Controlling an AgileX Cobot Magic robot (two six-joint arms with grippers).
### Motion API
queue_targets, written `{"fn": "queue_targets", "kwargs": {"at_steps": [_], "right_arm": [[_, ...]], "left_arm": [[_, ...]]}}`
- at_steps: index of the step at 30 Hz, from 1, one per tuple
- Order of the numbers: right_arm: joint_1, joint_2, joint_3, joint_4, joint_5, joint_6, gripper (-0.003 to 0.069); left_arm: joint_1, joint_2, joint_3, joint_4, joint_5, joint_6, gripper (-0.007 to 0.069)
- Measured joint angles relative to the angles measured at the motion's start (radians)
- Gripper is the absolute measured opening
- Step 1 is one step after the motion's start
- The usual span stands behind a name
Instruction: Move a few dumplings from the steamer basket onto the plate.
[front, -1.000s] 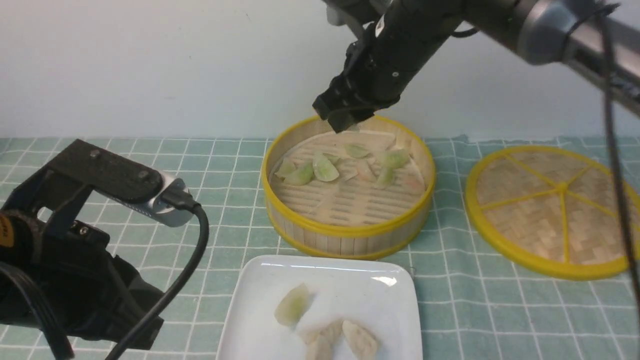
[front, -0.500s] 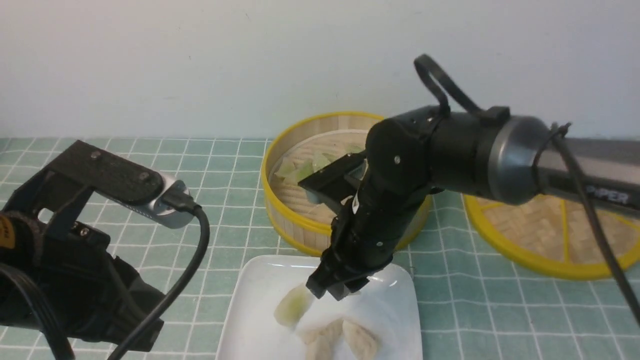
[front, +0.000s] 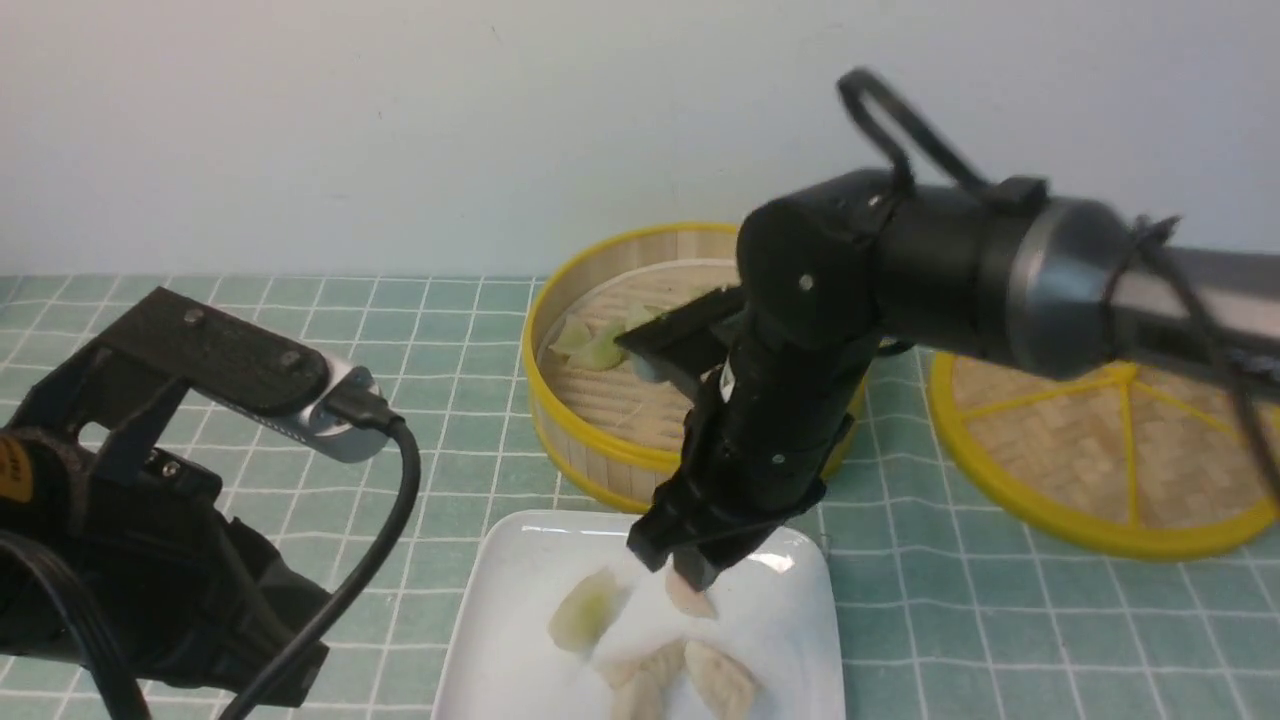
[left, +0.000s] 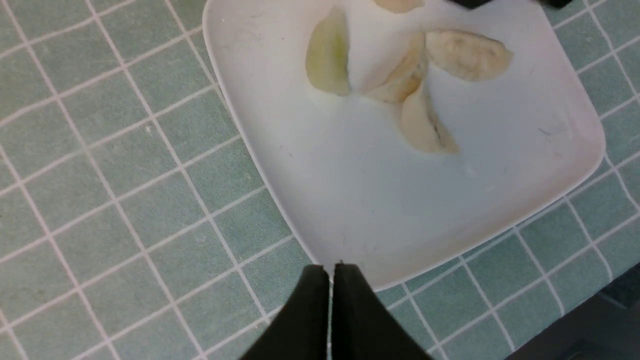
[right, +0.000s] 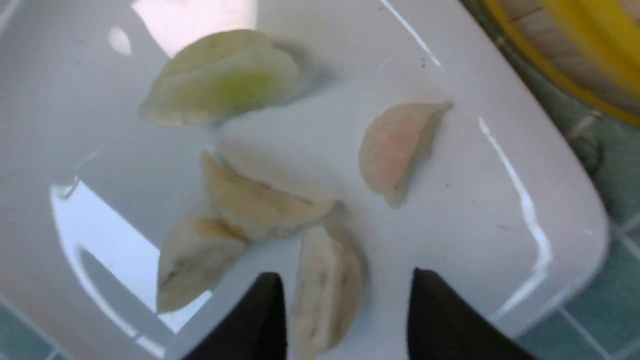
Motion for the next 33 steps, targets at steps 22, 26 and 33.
{"fn": "queue_targets", "kwargs": {"at_steps": [22, 26, 33], "right_arm": [[0.000, -1.626, 0.850, -0.358, -0.537, 0.327, -0.0015], [0.000, -1.846, 0.985, -0.546, -0.595, 0.523, -0.0015], [0.000, -1.883, 1.032, -0.741, -0.612, 0.750, -0.0015]], "left_arm": [[0.000, 0.000, 0.000, -0.115, -0.178, 0.029, -0.0006], [0.000, 0.000, 0.000, -0.142, -0.226, 0.044, -0.0006], [0.001, -0.056, 0.037, -0.184, -0.306, 0.071, -0.0006]]}}
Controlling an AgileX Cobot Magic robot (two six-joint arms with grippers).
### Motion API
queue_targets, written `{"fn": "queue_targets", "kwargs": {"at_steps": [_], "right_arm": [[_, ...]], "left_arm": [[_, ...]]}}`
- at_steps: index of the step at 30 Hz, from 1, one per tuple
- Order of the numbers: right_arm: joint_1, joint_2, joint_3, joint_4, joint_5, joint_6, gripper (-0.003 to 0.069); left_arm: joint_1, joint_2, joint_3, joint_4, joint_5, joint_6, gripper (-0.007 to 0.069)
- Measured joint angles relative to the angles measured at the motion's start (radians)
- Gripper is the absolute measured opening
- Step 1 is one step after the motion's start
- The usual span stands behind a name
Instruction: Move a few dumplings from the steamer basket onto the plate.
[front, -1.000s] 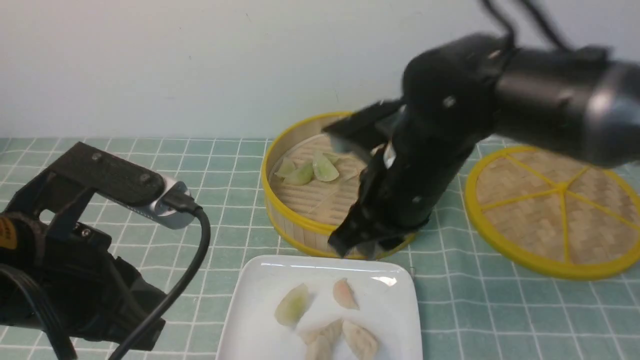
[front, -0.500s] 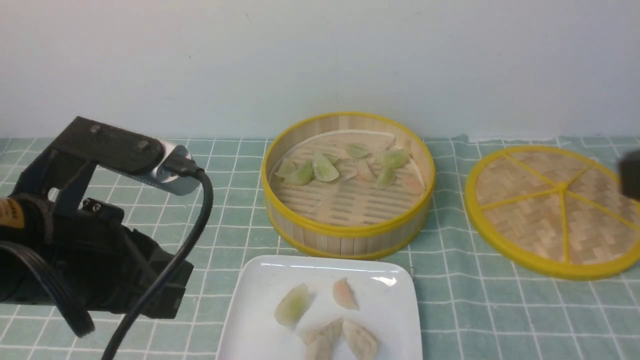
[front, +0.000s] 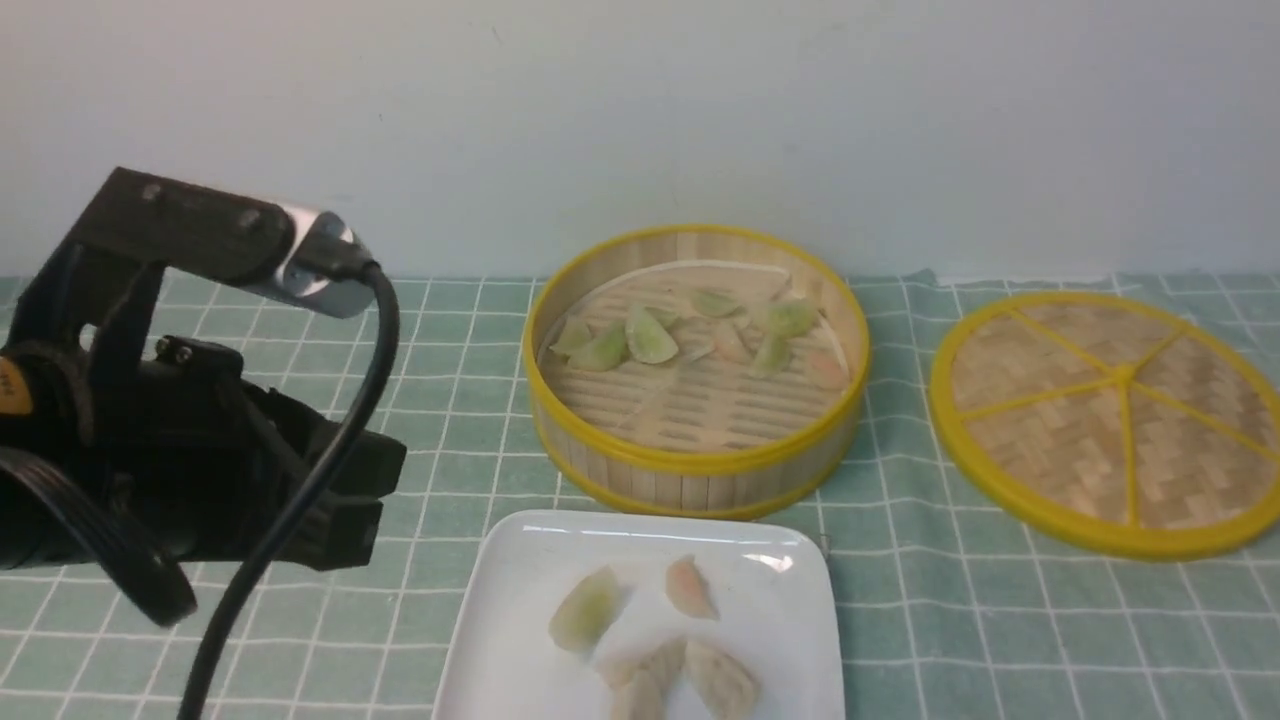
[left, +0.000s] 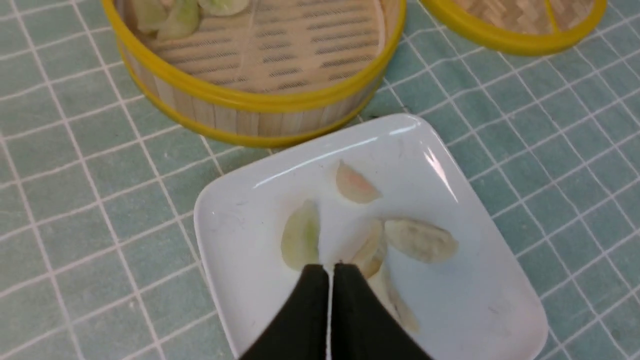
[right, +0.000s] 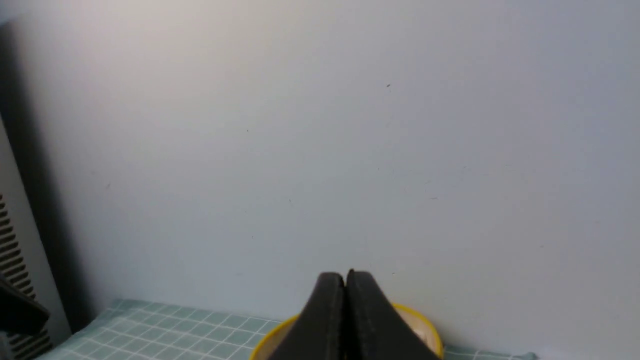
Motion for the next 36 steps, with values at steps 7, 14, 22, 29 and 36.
{"fn": "queue_targets", "kwargs": {"at_steps": [7, 14, 22, 29, 36], "right_arm": [[0.000, -0.002, 0.001, -0.028, -0.002, 0.031, -0.0015], [0.000, -0.002, 0.001, -0.029, -0.002, 0.035, -0.0015], [0.000, -0.002, 0.001, -0.029, -0.002, 0.035, -0.0015], [0.000, -0.002, 0.001, -0.029, -0.002, 0.035, -0.0015], [0.000, -0.002, 0.001, -0.029, -0.002, 0.035, -0.0015]], "left_arm": [[0.000, -0.342, 0.196, -0.037, -0.173, 0.006, -0.0006], [0.000, -0.622, 0.331, -0.061, -0.272, 0.006, -0.0006], [0.000, -0.782, 0.353, -0.076, -0.264, 0.008, -0.0006], [0.000, -0.788, 0.364, -0.015, -0.272, 0.079, -0.0006], [0.132, -0.863, 0.498, 0.204, -0.297, -0.025, -0.0006]]}}
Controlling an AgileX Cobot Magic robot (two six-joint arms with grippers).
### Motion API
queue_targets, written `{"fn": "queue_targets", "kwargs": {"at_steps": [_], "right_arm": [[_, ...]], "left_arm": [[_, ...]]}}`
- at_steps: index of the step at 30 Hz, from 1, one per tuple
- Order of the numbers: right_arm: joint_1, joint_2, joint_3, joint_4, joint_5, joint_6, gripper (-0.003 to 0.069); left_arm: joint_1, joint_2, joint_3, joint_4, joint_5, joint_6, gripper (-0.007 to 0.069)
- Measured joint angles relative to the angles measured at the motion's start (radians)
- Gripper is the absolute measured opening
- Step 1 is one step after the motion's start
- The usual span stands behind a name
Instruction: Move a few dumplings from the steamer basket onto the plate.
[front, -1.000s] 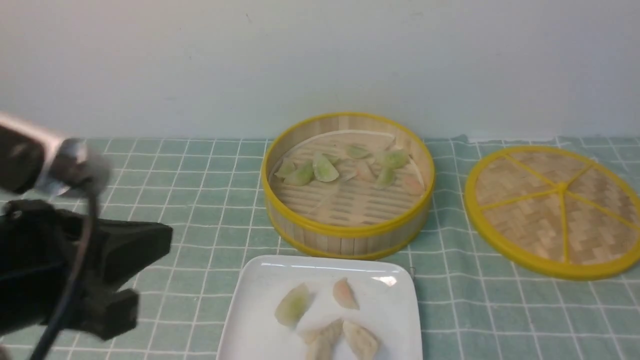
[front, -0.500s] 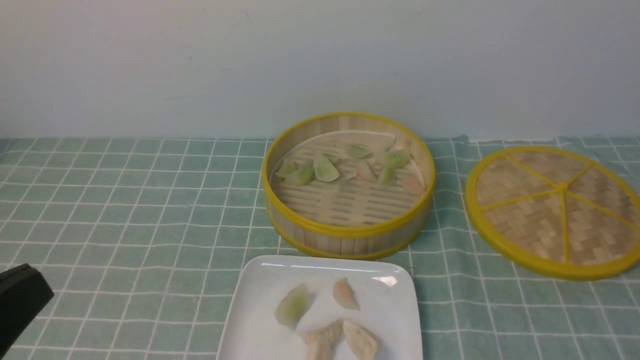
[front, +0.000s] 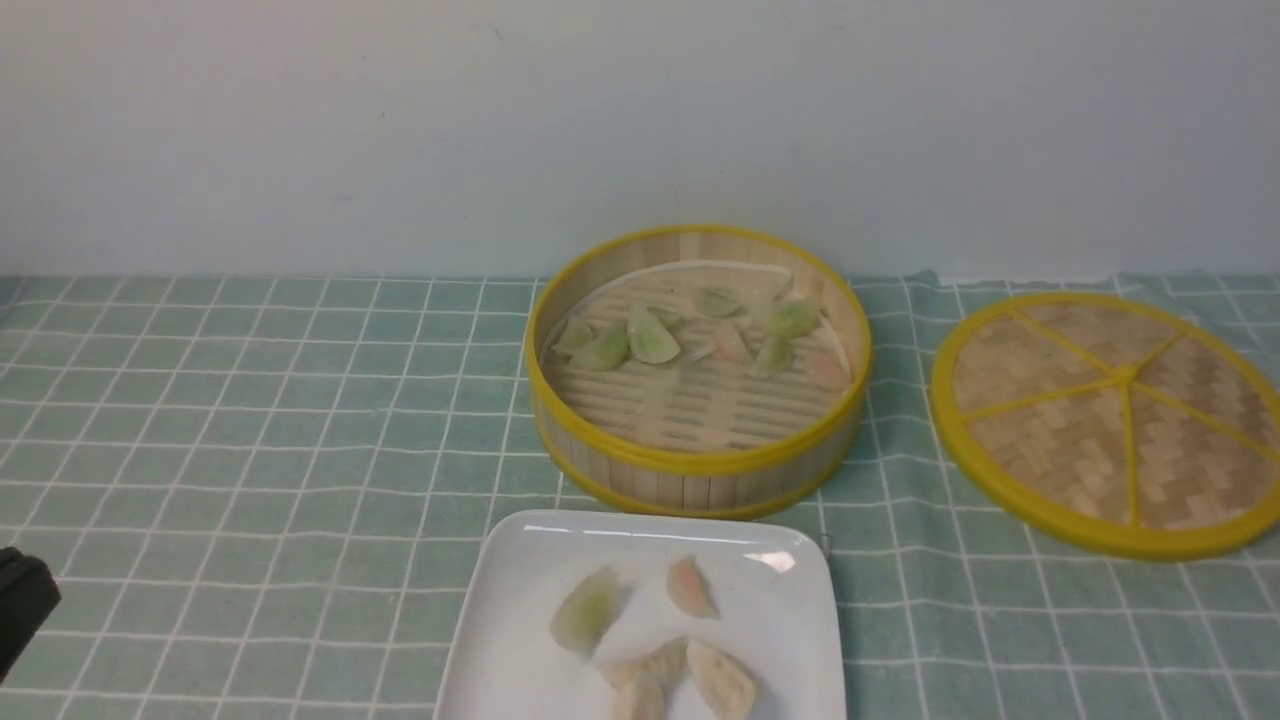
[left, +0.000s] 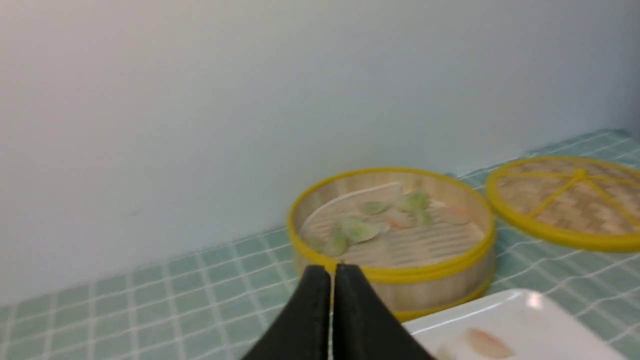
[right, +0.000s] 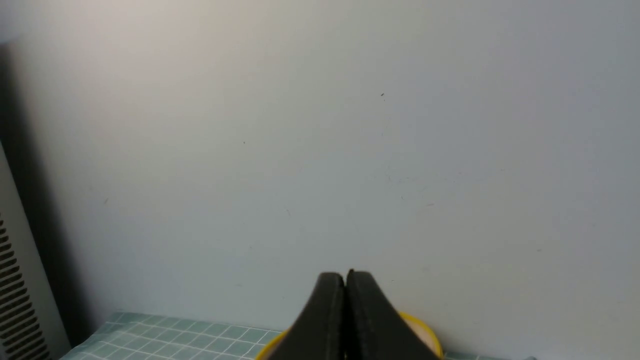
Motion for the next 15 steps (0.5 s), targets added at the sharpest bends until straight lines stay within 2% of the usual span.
{"fn": "queue_targets", "kwargs": {"at_steps": [6, 11, 15], "right_arm": [[0.000, 0.000, 0.000, 0.000, 0.000, 0.000, -0.0015], [0.000, 0.000, 0.000, 0.000, -0.003, 0.000, -0.0015], [0.000, 0.000, 0.000, 0.000, -0.003, 0.000, -0.0015]], "left_arm": [[0.189, -0.094, 0.227, 0.146, -0.010, -0.177, -0.0006], [0.188, -0.096, 0.354, 0.184, -0.005, -0.214, -0.0006], [0.158, -0.096, 0.365, 0.188, -0.028, -0.219, -0.0006]]}}
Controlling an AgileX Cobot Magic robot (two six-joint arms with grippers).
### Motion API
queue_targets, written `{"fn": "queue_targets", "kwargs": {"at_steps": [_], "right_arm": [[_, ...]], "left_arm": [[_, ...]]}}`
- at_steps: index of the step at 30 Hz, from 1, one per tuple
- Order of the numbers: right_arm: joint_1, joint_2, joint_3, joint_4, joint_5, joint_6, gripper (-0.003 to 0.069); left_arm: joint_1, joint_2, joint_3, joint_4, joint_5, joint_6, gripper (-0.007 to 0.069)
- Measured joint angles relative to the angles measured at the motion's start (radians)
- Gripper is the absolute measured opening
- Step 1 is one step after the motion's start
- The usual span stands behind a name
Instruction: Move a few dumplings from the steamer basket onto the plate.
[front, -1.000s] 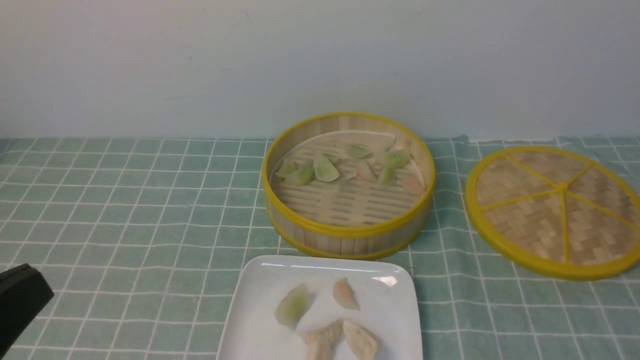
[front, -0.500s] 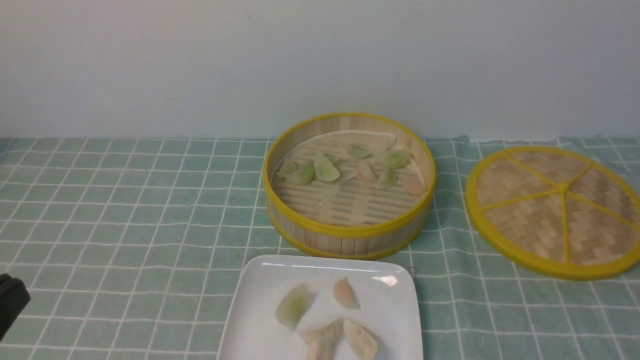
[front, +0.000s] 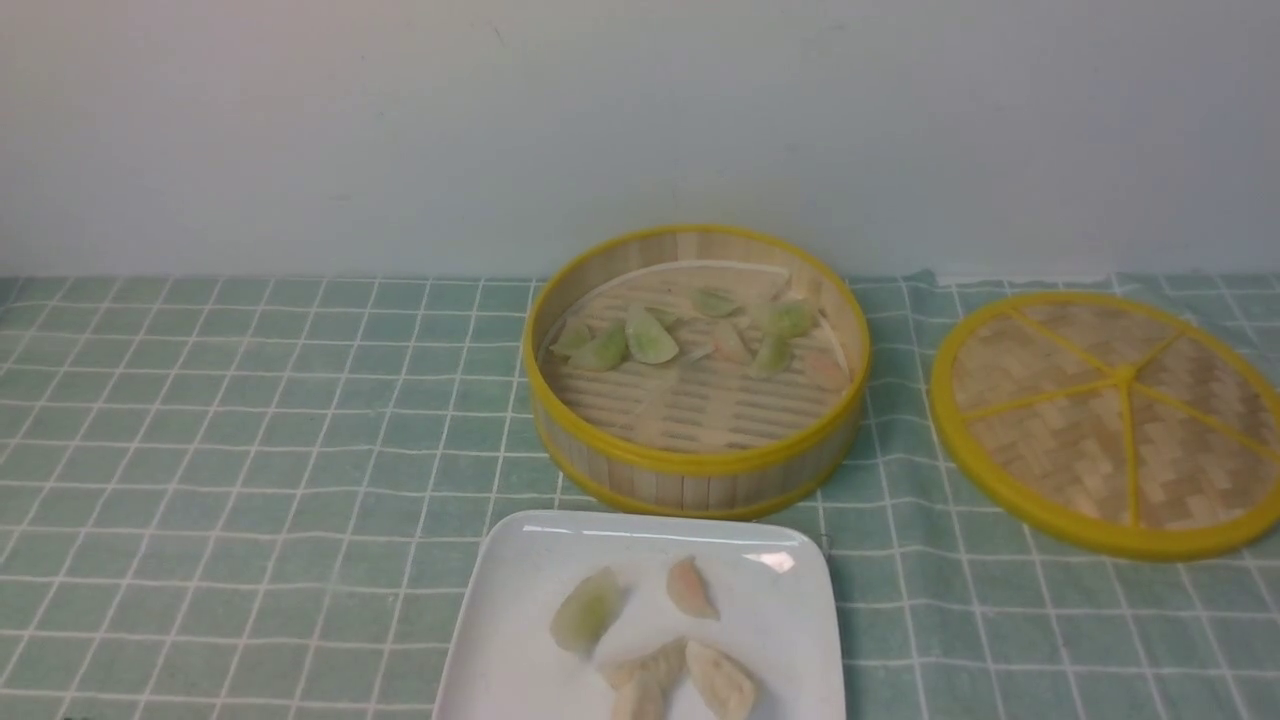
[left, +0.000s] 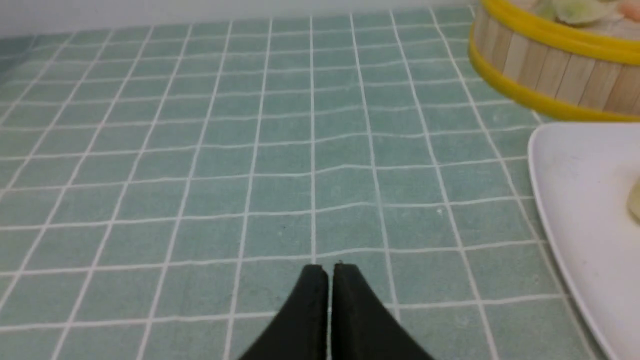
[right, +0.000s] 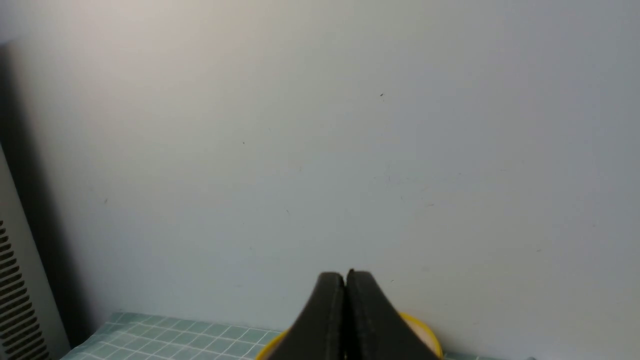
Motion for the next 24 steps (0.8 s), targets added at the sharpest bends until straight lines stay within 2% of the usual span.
{"fn": "queue_targets", "kwargs": {"at_steps": [24], "right_arm": [[0.000, 0.000, 0.000, 0.000, 0.000, 0.009, -0.0015]], "left_arm": [[-0.025, 0.000, 0.004, 0.000, -0.017, 0.000, -0.0006]]}}
